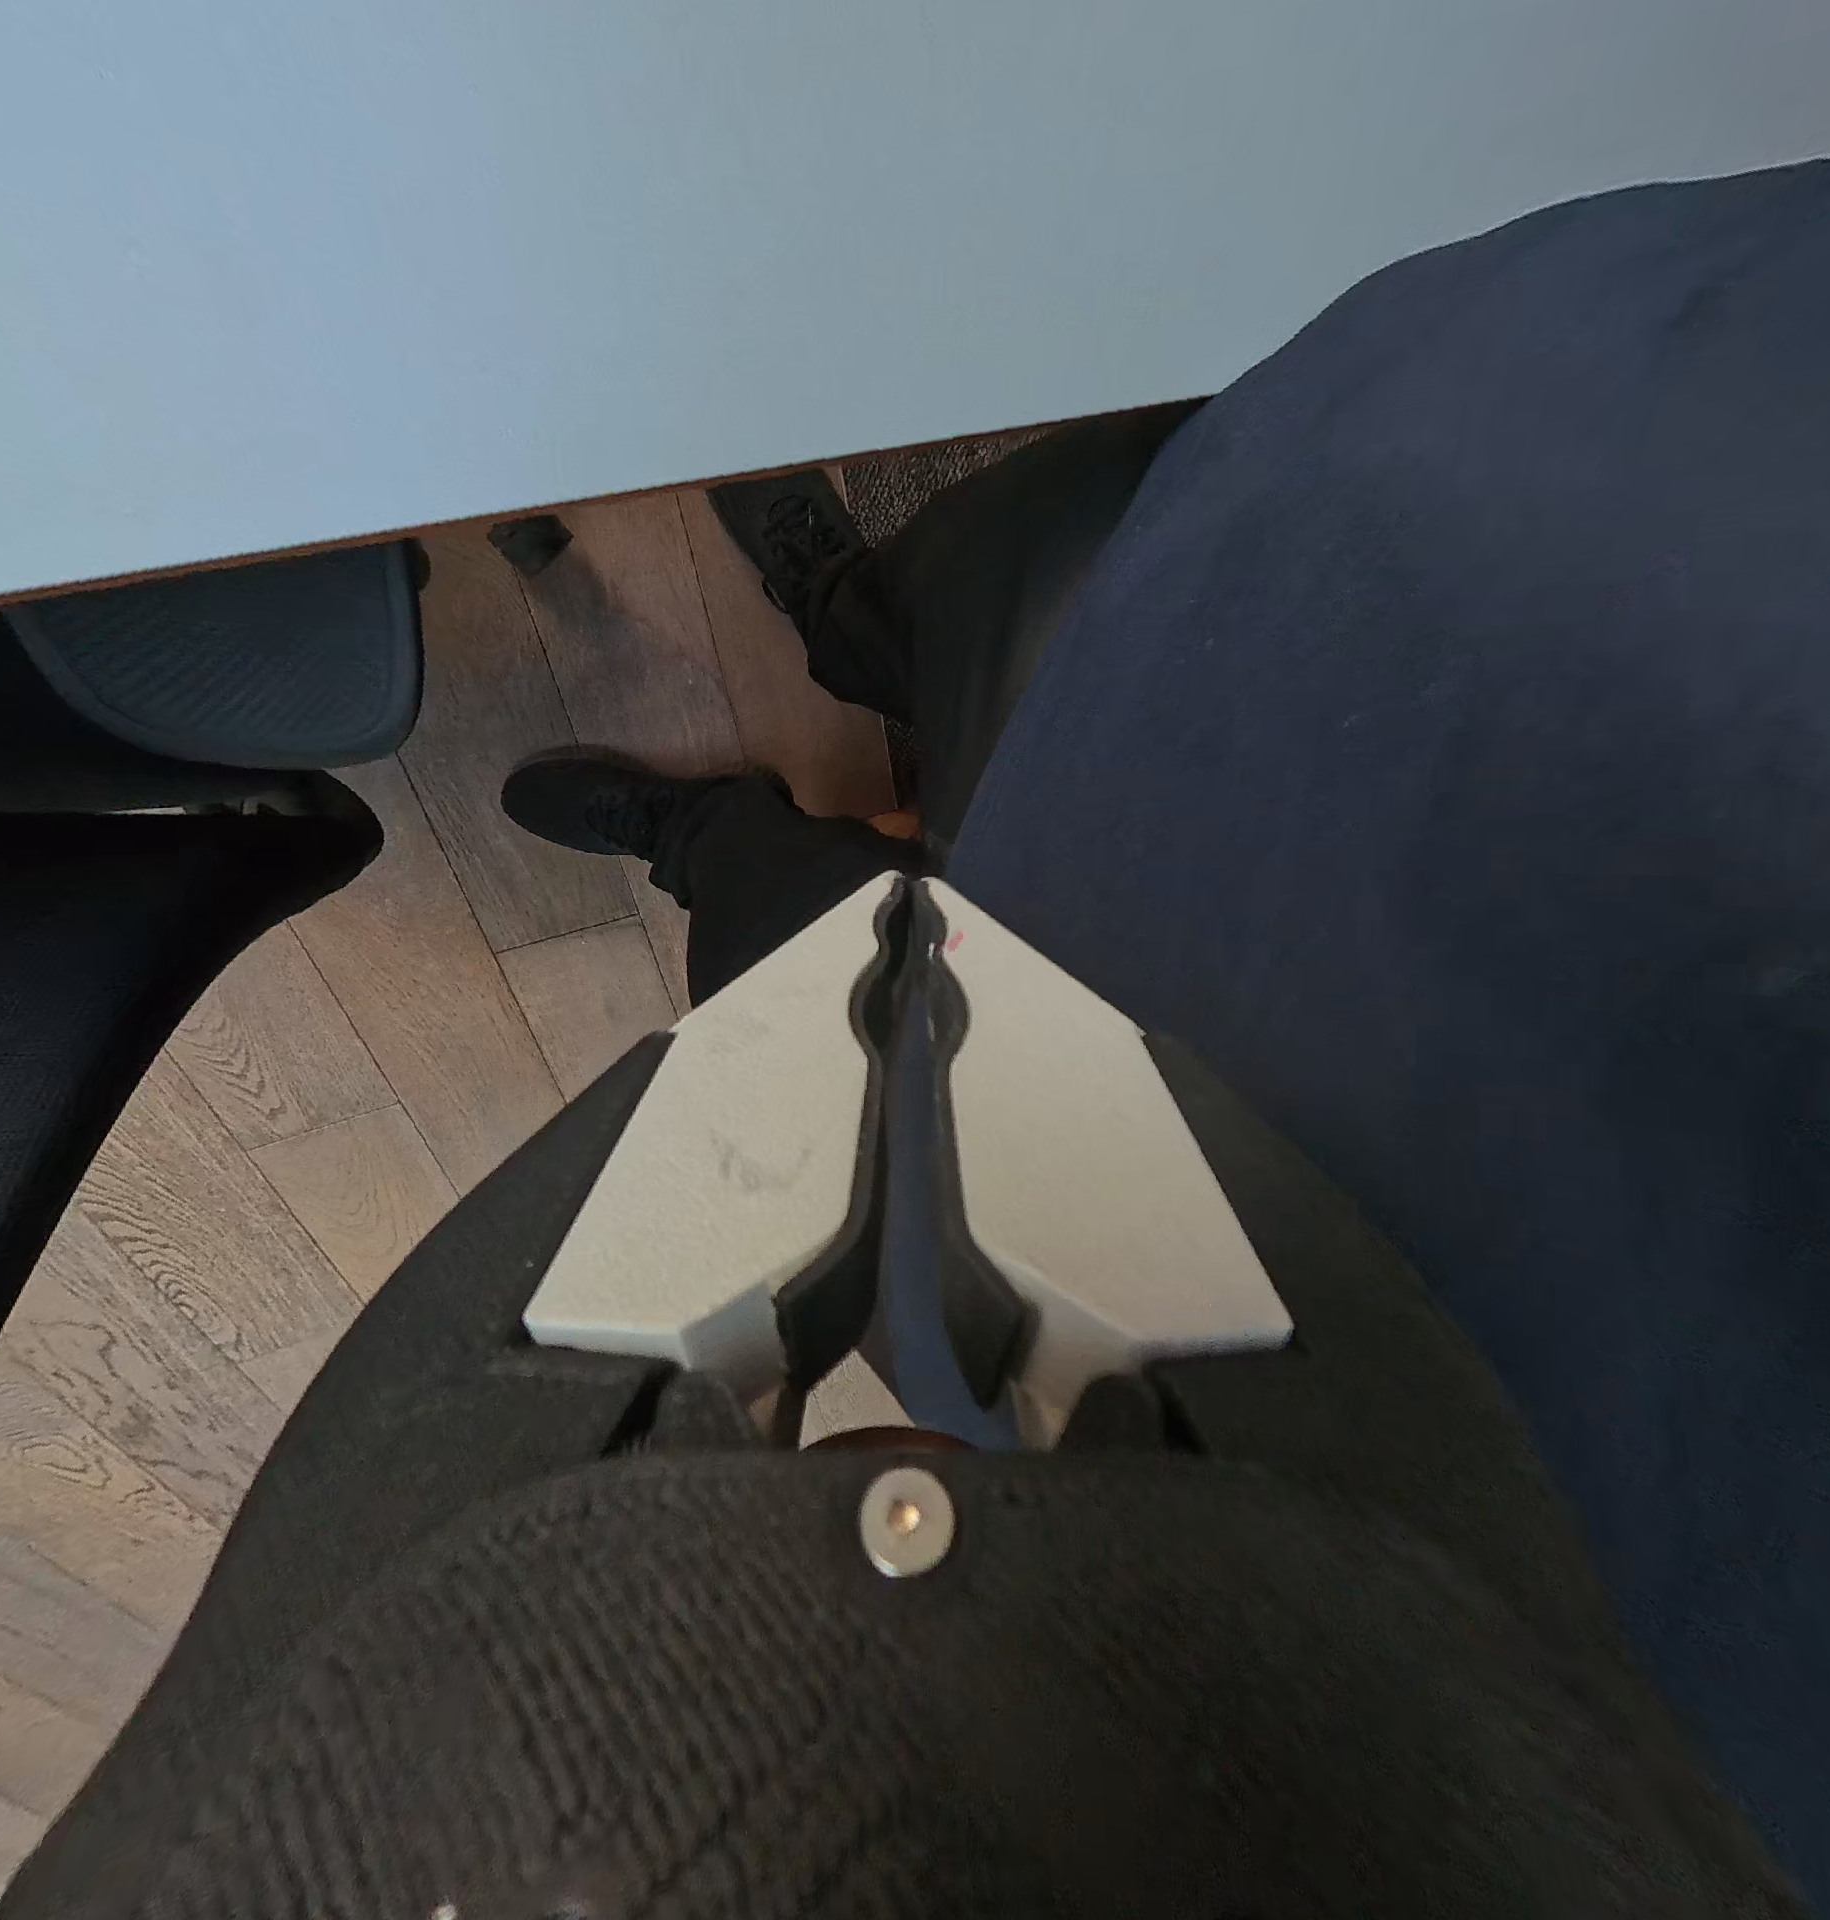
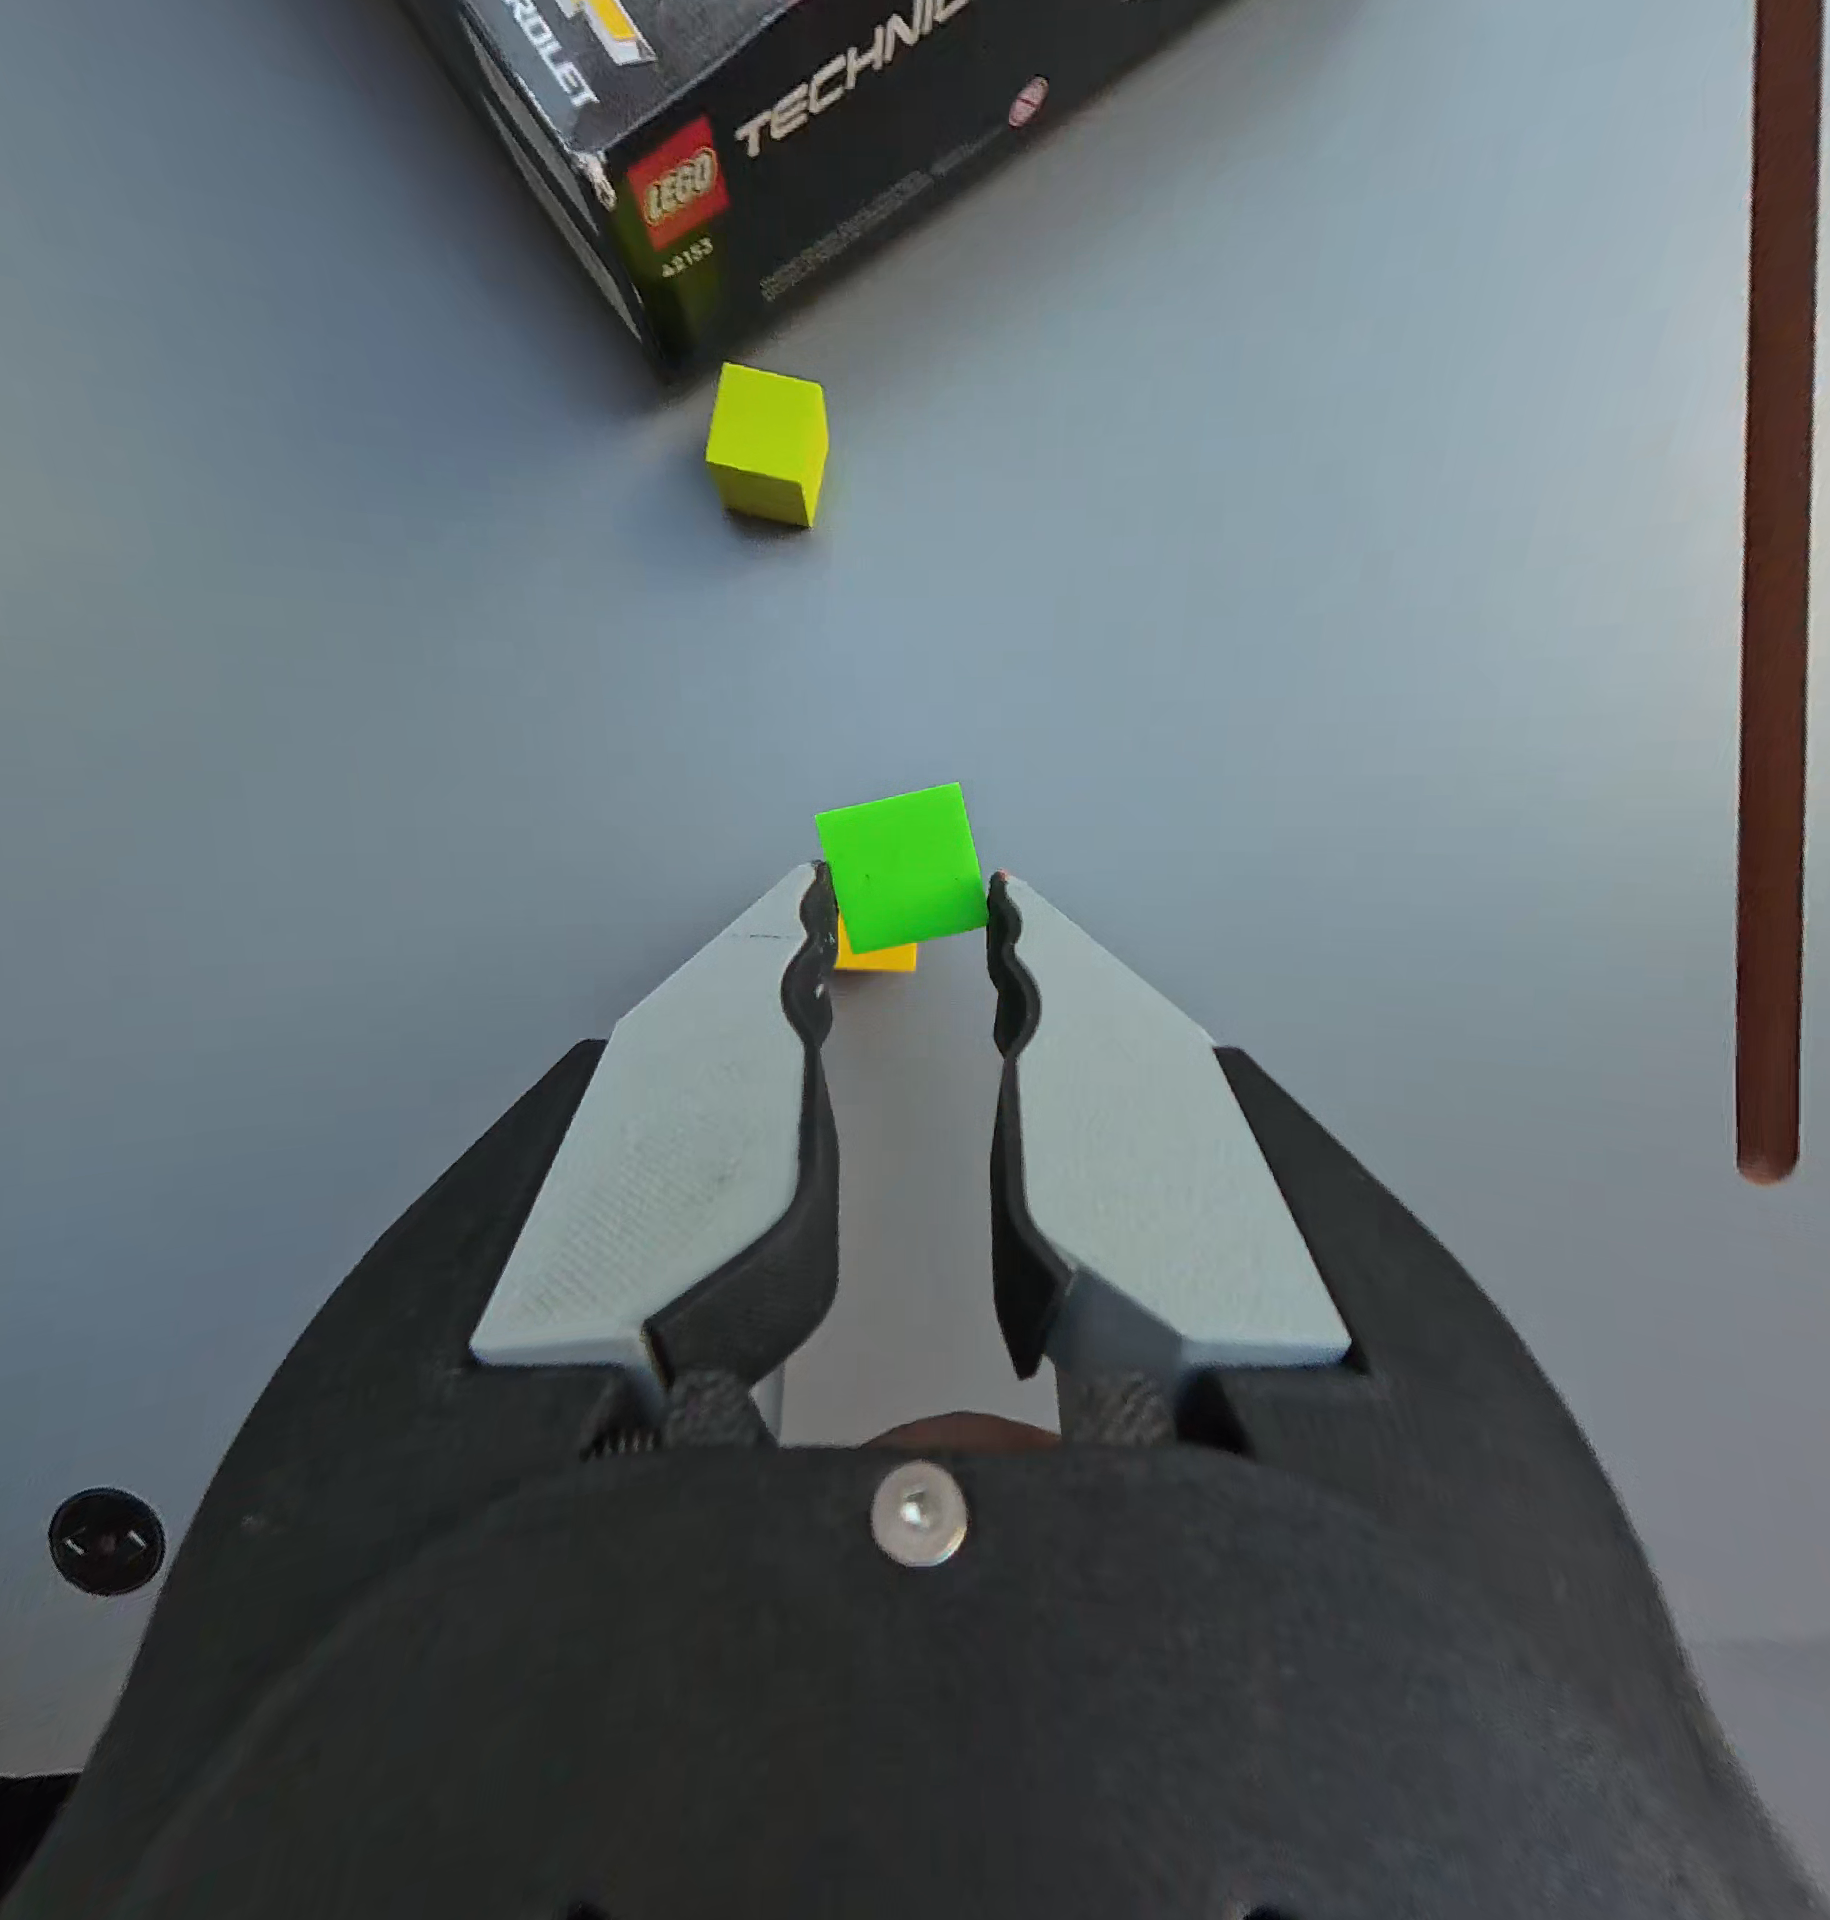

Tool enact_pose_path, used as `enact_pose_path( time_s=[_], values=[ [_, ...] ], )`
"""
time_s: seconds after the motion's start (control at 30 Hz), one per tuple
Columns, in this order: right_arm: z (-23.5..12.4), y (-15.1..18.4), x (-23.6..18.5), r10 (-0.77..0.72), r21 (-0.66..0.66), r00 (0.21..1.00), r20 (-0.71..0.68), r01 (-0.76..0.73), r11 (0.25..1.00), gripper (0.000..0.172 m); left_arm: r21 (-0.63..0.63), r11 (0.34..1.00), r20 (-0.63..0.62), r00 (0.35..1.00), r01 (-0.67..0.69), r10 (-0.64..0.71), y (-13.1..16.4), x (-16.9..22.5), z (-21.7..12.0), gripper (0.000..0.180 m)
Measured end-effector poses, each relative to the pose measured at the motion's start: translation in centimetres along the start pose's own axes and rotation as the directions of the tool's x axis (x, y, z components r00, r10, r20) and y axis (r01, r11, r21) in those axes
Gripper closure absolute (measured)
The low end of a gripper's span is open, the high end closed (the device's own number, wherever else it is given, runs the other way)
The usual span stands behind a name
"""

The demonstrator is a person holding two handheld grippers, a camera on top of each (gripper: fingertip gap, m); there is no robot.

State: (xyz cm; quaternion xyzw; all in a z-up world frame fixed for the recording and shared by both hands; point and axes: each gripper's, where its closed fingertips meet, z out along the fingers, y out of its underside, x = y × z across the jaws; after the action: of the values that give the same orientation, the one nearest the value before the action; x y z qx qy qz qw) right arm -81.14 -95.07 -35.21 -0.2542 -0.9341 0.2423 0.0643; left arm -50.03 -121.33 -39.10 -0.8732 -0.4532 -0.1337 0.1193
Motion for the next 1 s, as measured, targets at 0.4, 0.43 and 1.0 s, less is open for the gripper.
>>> enact_pose_path(
  time_s=[0.4, 0.43, 1.0],
  values=[
    [3.0, 2.9, -0.9, 0.011, -0.074, 1.0, -0.024, -0.013, 0.997, 0.142, -0.004, 0.999, 0.009, 0.999, -0.039, 0.039, -1.2, -0.6, -0.5, 0.18],
    [2.9, 2.6, -0.9, 0.02, -0.059, 1.0, -0.024, -0.022, 0.998, 0.138, -0.004, 0.999, 0.011, 0.999, -0.036, 0.036, -1.1, -0.7, -0.6, 0.18],
    [6.0, -7.8, -3.3, 0.009, -0.031, 1.0, -0.02, -0.01, 0.999, 0.131, 0.006, 1.0, 0.011, 1.0, -0.001, 0.001, -0.8, -0.7, -0.5, 0.18]
  ],
)
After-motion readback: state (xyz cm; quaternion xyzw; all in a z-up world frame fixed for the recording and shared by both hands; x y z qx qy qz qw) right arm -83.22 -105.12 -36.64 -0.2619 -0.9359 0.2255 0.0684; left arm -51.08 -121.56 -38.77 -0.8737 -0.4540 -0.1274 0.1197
